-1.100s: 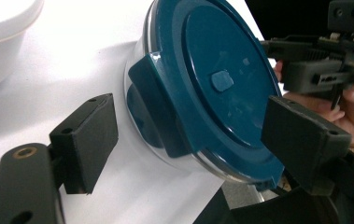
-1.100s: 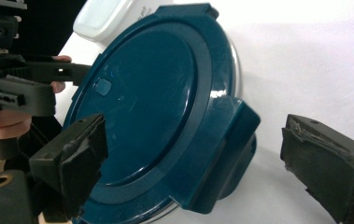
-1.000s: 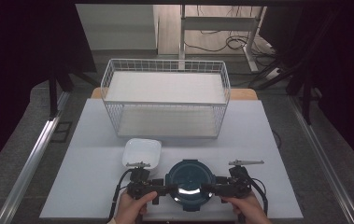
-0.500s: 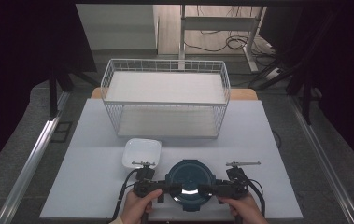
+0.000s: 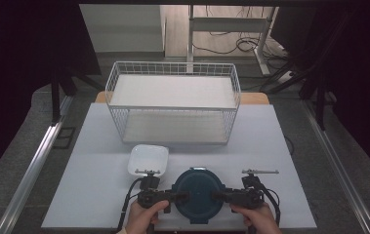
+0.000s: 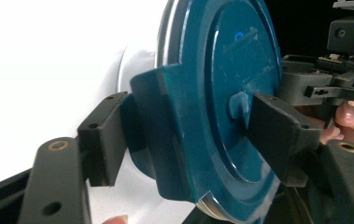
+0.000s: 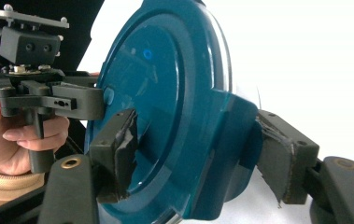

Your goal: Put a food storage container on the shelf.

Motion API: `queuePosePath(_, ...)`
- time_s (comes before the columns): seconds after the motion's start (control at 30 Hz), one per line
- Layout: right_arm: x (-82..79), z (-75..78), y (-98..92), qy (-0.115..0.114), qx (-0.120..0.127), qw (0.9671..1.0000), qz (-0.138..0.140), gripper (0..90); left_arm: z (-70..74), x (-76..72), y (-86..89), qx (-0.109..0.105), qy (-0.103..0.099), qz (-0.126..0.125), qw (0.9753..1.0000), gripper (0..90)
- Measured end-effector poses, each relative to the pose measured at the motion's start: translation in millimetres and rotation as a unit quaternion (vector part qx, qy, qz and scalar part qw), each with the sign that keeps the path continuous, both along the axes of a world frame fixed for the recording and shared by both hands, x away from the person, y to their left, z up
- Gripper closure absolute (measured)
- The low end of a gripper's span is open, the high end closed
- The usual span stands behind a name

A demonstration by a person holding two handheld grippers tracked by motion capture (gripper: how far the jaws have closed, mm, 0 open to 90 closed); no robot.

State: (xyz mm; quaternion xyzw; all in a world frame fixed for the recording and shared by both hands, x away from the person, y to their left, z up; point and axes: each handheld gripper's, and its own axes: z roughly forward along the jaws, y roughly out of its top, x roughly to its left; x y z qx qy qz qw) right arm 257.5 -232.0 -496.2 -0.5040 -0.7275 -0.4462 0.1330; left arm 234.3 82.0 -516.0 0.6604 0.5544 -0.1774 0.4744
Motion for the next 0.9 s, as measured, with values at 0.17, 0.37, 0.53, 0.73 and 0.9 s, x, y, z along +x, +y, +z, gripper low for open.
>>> queuePosePath(0.17,-4.1,3.0,-0.4,-0.009,0.002,1.0,-0.001,36.7,2.5,-4.2,2.8,-0.002,-0.002,0.001,1.0,35.6)
queuePosePath(0.37,-6.2,6.5,-0.7,-0.019,-0.001,0.9998,0.001,38.3,4.7,-6.4,5.2,-0.008,-0.003,0.001,1.0,38.3)
queuePosePath(0.53,-7.9,9.5,-1.1,-0.028,0.0,0.9996,-0.001,39.5,7.1,-8.6,5.1,-0.005,-0.008,0.002,1.0,39.5)
queuePosePath(0.73,-8.8,11.5,-1.0,-0.033,0.001,0.9995,-0.002,40.1,7.9,-9.9,5.2,-0.005,-0.013,0.0,0.9999,39.6)
queuePosePath(0.9,-9.6,14.4,-0.6,-0.04,0.0,0.9992,0.0,40.3,10.7,-10.0,6.6,-0.003,-0.02,-0.003,0.9998,39.7)
